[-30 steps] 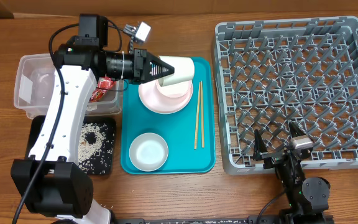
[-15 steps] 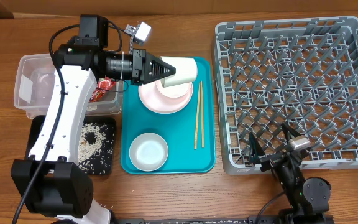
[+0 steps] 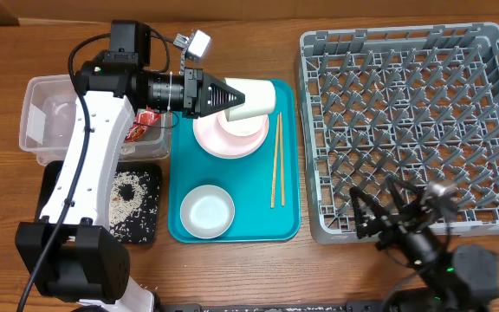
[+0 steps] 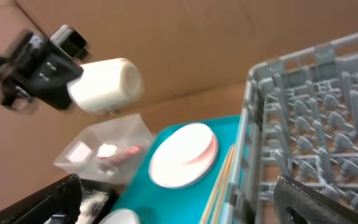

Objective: Sort waste into correct bins and load items into the dishwasher
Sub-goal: 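Move the right gripper from the rack toward the held cup, then grasp the cup's base with the right gripper beside the left gripper, then open the left gripper and pull the cup into the rack with the right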

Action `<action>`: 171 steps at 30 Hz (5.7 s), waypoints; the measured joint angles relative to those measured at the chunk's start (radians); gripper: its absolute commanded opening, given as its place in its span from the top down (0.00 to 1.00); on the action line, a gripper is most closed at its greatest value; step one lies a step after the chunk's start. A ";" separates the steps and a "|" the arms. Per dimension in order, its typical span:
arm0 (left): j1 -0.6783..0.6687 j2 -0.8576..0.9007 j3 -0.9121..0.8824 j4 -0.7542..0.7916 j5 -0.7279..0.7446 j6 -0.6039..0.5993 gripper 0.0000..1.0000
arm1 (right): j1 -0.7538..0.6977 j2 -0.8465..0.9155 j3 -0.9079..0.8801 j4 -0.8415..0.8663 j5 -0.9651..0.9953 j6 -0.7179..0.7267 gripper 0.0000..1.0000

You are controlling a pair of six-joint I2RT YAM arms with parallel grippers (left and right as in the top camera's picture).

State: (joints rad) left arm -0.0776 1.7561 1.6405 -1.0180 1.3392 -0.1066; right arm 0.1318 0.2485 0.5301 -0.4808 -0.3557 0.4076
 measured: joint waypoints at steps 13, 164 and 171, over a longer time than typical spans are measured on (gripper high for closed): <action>0.001 0.000 0.000 -0.054 0.048 0.006 0.95 | 0.000 0.707 0.656 -0.442 -0.134 0.001 0.02; -0.040 -0.027 0.000 -0.087 -0.132 0.005 0.00 | 0.084 1.260 0.660 -0.003 -0.061 -0.219 0.36; -0.040 -0.027 0.000 -0.120 -0.302 0.005 0.00 | 0.066 1.260 0.660 -0.047 0.209 -0.198 0.36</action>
State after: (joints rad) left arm -0.1181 1.7287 1.6405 -1.1378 1.0370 -0.1013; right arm 0.1978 1.5085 1.1900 -0.5274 -0.1471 0.2096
